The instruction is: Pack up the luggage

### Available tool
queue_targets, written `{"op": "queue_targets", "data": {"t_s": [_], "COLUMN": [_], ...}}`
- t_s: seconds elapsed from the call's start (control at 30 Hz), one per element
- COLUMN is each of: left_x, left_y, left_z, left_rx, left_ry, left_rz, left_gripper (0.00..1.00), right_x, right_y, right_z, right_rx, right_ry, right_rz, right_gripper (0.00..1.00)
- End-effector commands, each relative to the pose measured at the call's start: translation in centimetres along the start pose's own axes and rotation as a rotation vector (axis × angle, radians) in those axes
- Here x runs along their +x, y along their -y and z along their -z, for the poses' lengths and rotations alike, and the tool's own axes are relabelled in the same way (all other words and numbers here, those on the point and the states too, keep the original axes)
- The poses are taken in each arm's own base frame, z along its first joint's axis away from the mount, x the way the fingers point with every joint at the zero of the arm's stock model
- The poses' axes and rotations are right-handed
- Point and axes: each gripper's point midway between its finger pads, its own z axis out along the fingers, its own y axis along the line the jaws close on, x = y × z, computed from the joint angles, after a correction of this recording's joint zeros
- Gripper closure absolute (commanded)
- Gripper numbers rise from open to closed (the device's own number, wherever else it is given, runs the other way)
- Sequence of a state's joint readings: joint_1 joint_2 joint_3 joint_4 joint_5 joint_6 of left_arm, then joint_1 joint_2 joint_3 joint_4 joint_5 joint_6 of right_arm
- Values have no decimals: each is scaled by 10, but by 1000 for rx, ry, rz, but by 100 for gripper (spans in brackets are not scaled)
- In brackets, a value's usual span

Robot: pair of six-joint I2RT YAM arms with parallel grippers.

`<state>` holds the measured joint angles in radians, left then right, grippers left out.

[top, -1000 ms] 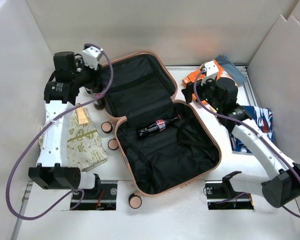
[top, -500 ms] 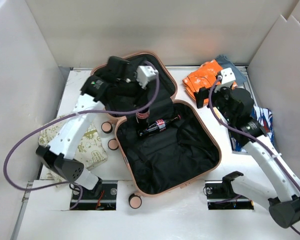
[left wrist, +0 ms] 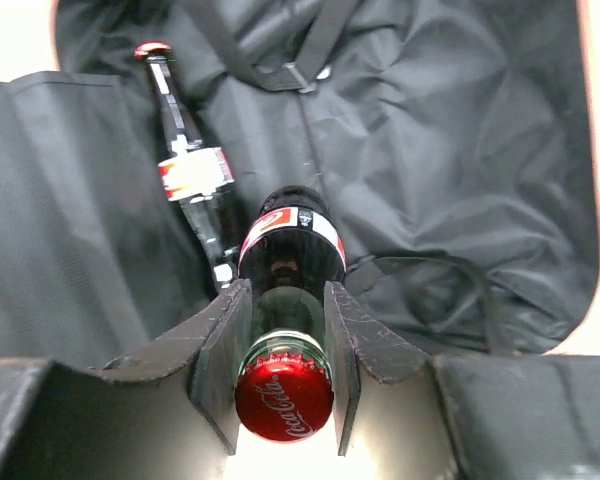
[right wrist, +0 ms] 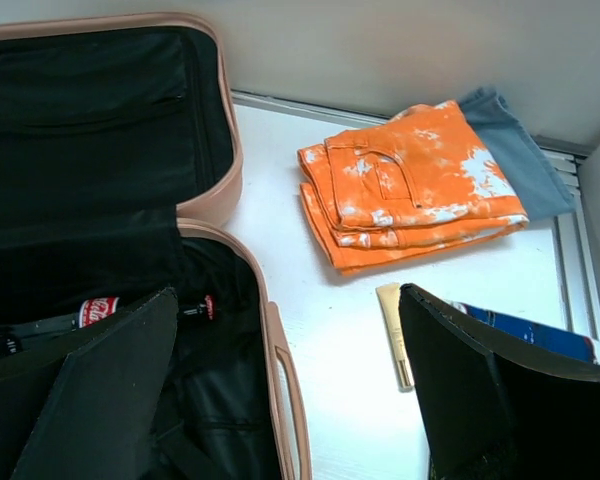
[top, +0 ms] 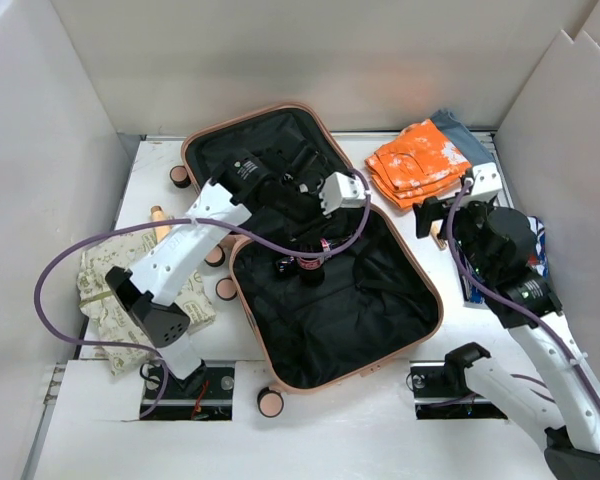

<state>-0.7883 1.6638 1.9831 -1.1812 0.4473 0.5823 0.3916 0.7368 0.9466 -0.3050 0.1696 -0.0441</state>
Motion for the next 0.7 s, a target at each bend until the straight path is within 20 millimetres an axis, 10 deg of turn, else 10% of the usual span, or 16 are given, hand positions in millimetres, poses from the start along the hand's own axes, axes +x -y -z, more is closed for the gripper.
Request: {"op": "queue_targets", "data": {"t_s": [0.0,0.37,0.67], "left_x": [-32,26,34], "left_y": [-7,35,18], "left_z": [48,-3,-74], "left_rx": [-123,66,168], "left_ry": [148,-9,-147], "left_rz": [-157,-116,-5], "left_gripper": [100,100,100], "right_x": [5,11,20], "right_y": [10,8,7], "right_z": [8,6,1], "right_rx": [50,41,41], "right_ry": [-13,-29,-49], "right_rz": [-12,-9,-24], "right_gripper": [5,5,5]}}
